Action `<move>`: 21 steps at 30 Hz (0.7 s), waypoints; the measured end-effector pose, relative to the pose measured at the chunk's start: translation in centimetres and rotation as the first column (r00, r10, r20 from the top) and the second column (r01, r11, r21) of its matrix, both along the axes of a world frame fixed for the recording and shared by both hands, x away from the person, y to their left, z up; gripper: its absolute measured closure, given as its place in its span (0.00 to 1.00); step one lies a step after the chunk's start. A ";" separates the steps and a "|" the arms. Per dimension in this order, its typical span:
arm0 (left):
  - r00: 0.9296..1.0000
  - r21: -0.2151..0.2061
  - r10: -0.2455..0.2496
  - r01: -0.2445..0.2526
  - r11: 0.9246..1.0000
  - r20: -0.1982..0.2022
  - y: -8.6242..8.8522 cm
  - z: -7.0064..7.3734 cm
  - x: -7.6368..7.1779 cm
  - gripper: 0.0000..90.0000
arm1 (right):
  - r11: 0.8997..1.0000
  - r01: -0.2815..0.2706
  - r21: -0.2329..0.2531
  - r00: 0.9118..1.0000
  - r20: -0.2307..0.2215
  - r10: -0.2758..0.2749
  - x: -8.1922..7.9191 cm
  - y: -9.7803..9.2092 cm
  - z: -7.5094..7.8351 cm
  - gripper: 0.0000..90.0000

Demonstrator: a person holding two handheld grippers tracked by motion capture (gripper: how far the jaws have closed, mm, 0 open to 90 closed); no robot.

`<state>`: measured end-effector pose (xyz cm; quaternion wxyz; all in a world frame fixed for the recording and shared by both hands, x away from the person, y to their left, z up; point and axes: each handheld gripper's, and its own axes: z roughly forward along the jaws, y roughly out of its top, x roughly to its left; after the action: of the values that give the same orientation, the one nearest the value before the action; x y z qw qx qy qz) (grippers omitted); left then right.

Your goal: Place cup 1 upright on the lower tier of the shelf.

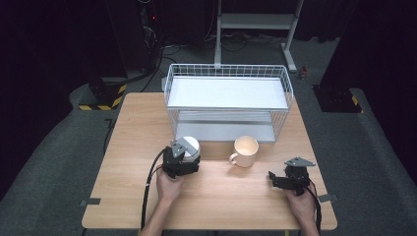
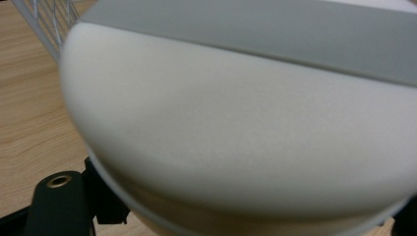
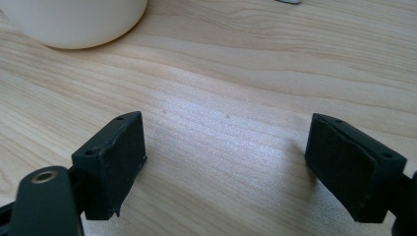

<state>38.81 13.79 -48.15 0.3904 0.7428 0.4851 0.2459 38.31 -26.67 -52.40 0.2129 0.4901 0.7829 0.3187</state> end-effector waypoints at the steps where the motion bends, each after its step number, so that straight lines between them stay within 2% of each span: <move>1: 1.000 0.000 -0.003 0.003 1.000 -0.001 0.0 0.1 0.1 0.21 | 1.000 0.001 0.000 1.000 0.000 -0.001 0.0 0.0 0.0 0.17; 5: 1.000 -0.024 -0.009 0.009 1.000 -0.002 0.0 0.5 0.2 0.21 | 1.000 0.000 0.000 1.000 0.000 0.000 0.0 0.0 0.0 0.17; 8: 1.000 -0.046 -0.012 0.011 0.999 -0.025 0.2 0.5 0.4 0.21 | 1.000 0.000 0.000 1.000 0.000 0.000 0.0 0.0 0.0 0.17; 12: 0.999 -0.045 -0.011 0.009 0.999 -0.042 0.3 0.4 0.6 0.21 | 1.000 0.000 0.000 1.000 0.000 0.000 0.0 0.0 0.0 0.17; 17: 0.999 -0.050 -0.013 0.011 0.999 -0.045 0.4 0.4 0.7 0.21 | 1.000 0.001 0.001 1.000 0.000 -0.001 0.0 0.0 0.0 0.17; 21: 0.999 -0.025 -0.022 0.020 0.999 -0.046 0.2 0.7 0.8 0.21 | 1.000 0.001 0.001 1.000 0.000 -0.001 0.0 0.0 0.0 0.17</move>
<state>39.65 13.98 -47.45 0.3906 0.7486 0.4892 0.2184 38.27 -26.64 -52.40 0.2128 0.4907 0.7823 0.3191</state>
